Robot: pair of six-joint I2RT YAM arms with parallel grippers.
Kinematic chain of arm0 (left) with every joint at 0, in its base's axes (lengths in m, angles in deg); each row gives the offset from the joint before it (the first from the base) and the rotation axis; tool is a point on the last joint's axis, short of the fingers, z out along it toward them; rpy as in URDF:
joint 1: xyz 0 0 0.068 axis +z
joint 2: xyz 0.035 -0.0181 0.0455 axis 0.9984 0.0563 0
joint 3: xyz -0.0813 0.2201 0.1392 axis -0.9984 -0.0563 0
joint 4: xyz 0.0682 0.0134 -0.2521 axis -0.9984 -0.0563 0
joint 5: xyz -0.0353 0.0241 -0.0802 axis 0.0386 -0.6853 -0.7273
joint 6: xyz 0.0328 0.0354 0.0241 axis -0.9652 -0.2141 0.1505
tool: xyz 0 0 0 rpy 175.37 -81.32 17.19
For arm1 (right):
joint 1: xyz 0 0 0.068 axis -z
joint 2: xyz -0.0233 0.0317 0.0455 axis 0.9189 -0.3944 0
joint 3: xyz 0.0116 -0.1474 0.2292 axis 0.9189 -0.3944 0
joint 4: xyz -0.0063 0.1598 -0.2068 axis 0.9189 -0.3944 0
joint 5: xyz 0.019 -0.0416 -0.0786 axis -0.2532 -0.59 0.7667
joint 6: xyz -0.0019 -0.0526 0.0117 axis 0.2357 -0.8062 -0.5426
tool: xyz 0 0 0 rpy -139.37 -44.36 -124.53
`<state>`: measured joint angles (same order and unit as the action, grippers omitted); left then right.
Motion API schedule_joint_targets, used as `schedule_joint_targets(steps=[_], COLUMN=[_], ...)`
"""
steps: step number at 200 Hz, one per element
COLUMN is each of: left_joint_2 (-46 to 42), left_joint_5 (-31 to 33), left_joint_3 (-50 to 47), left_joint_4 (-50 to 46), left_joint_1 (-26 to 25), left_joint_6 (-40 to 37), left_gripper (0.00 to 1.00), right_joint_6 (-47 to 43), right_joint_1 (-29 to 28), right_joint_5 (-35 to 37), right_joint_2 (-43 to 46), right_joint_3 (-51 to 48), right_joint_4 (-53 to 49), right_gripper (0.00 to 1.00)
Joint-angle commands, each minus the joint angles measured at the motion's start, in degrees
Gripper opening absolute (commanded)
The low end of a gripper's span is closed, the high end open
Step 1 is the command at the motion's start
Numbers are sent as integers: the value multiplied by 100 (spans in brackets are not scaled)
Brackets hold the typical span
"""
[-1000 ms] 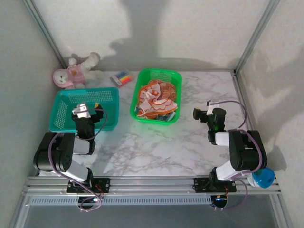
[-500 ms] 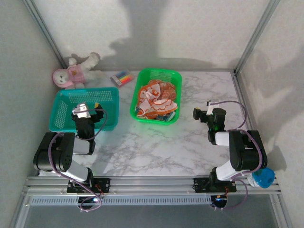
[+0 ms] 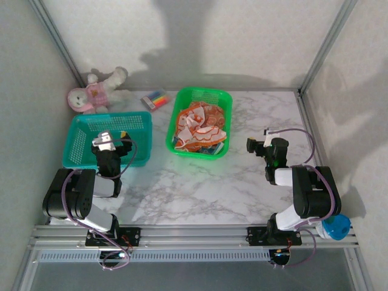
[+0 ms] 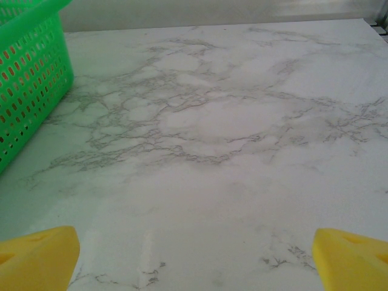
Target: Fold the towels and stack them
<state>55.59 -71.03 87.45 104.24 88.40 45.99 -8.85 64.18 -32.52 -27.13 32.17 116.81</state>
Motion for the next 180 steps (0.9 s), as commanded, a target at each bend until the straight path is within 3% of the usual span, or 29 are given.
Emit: schedule_joint_targets(steps=[1,26,49,69,99,119,148,180], left_joint_2=[56,-346,-1022,-1469,-1726,-1772,-1733,-1383], left_joint_5=[-173,-86,229,556,699,288,-350,-906], left_joint_3=[-84,367,1174,1968,3386,3795,4044,4098], left_joint_4=[104,-926,-2742,-4208,-6597,-7159,-7560,-7511], left_joint_1=[66,73,23,23,91,85,-280,-979], left_joint_6=[-54,-37,48,558,1713,1906,2138,2354], left_gripper=[100,99,99,100,99,100,100,99], right_joint_6=[28,49,246,446,1493,2498,2551,2476], right_joint_1=[26,13,9,4,51,123,138,-225], right_joint_5=[-29,64,535,765,1073,1329,611,364], right_joint_2=[-50,48,637,1067,1759,2029,1949,1924], right_joint_3=[-35,-10,424,699,906,1408,2183,2649], right_joint_4=[10,-64,-1160,-1990,-2612,-3701,-4672,-5278], right_gripper=[99,99,99,99,99,99,99,99])
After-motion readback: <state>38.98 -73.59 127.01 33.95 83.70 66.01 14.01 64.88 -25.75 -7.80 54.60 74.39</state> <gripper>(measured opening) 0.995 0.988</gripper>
